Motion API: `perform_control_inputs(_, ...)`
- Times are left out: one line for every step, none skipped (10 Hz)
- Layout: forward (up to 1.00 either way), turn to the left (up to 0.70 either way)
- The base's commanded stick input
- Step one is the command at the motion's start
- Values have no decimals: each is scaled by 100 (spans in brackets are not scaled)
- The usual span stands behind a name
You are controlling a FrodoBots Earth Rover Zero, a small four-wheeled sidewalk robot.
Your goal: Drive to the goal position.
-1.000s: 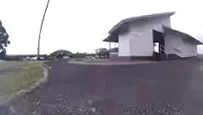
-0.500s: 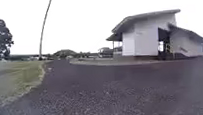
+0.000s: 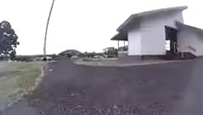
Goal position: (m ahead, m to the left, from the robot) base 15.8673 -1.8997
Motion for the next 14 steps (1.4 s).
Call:
perform_control_inputs(85, 34)
perform_control_inputs(85, 34)
perform_control_inputs(85, 34)
perform_control_inputs(85, 34)
perform_control_inputs(85, 34)
perform_control_inputs(85, 34)
perform_control_inputs(85, 34)
perform_control_inputs(85, 26)
perform_control_inputs(85, 0)
perform_control_inputs(85, 0)
perform_control_inputs(85, 0)
perform_control_inputs(85, 0)
perform_control_inputs(85, 0)
perform_control_inputs(85, 3)
